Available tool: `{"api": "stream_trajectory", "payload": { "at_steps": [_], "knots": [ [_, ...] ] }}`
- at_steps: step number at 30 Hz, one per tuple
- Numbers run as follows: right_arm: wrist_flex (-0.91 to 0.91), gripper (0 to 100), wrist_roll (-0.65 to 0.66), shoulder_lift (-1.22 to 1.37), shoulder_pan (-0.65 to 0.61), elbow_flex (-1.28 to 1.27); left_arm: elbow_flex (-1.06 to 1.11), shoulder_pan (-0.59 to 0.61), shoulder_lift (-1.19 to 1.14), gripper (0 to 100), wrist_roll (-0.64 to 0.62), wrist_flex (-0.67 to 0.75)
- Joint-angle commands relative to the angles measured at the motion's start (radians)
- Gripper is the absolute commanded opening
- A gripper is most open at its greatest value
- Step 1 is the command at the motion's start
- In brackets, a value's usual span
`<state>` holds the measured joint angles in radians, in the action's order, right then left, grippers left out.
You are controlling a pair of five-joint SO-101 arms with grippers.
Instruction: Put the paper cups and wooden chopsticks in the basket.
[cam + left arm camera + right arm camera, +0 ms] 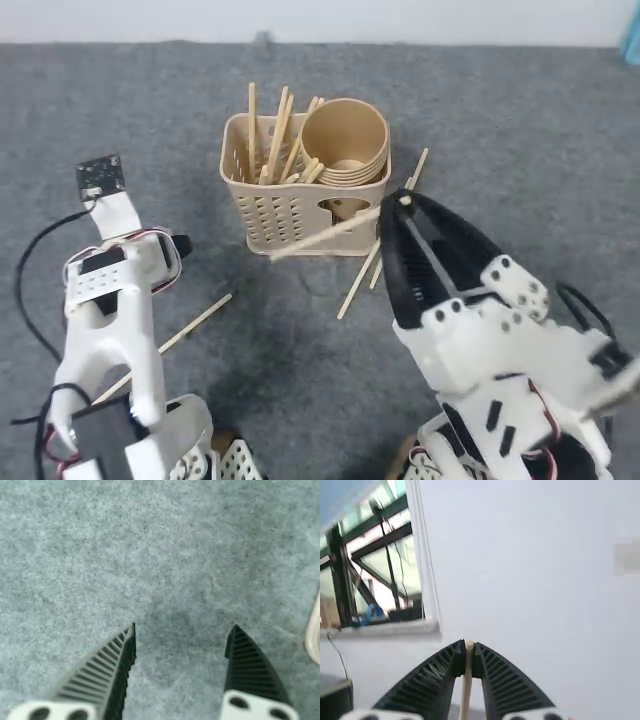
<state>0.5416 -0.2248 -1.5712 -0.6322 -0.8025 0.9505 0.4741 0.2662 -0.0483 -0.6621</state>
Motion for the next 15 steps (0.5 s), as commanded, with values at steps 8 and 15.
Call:
{"api": "stream_trajectory", "payload": {
  "at_steps": [8, 15],
  "knots": [
    [-0.429, 0.8, 0.114, 0.282, -0.012, 0.020, -0.036, -0.005, 0.005, 28, 0.008, 0.000],
    [-0.495, 0.8, 0.206, 0.581, -0.012, 0.175, -0.039, -0.008, 0.005, 28, 0.008, 0.002]
  ]
}}
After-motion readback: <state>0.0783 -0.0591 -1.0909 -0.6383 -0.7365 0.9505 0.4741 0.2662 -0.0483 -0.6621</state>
